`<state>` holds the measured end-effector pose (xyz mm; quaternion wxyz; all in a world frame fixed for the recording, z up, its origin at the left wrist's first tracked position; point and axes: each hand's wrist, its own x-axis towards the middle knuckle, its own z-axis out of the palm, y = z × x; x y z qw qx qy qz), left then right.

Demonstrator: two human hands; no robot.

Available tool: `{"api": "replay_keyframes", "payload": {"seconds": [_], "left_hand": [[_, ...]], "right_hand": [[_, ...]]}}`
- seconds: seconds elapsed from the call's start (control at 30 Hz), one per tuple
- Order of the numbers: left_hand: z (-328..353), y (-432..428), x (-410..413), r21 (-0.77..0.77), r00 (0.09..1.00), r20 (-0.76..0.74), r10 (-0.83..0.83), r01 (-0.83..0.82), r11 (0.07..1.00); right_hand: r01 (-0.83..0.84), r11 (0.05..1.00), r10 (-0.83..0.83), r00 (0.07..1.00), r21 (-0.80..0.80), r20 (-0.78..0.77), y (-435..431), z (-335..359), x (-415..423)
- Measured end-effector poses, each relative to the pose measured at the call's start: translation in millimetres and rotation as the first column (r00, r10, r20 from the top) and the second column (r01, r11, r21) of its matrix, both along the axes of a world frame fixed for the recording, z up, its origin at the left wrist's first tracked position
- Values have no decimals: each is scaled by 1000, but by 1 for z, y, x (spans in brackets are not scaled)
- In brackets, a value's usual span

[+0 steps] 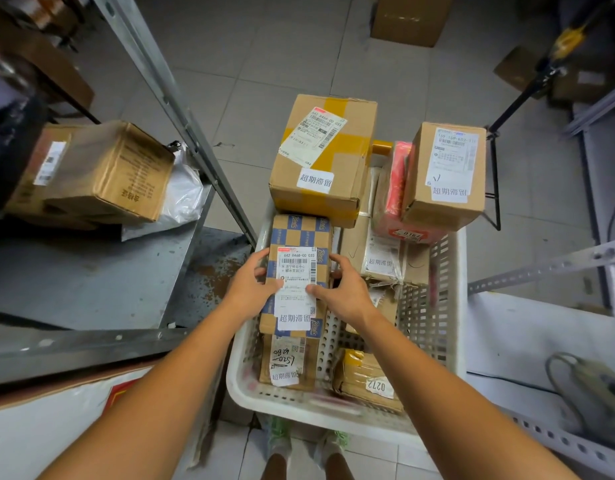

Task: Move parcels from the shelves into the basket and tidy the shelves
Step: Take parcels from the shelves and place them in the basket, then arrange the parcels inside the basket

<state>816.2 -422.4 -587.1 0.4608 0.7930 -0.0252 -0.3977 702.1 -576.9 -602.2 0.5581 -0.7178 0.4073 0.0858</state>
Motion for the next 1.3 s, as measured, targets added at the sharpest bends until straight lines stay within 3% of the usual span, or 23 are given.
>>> {"api": "replay_keyframes", "payload": {"seconds": [0.53, 0.9, 1.13, 1.3], "left_hand": [[3, 29, -3, 128, 995, 21, -96, 92, 987], [9, 44, -11, 241, 973, 71, -220, 198, 950], [55, 43, 2, 374, 888, 197, -416, 325, 869], [113, 8, 8, 424, 746, 292, -598, 460, 780]], "right_hand": [[-45, 997, 51, 994, 69, -94, 28, 11, -10], [-95, 996, 94, 986, 2, -139, 38, 23, -21], [-116, 991, 104, 982, -69, -158, 17, 72, -35], [-76, 975, 40, 984, -210, -171, -10, 136, -60]]}}
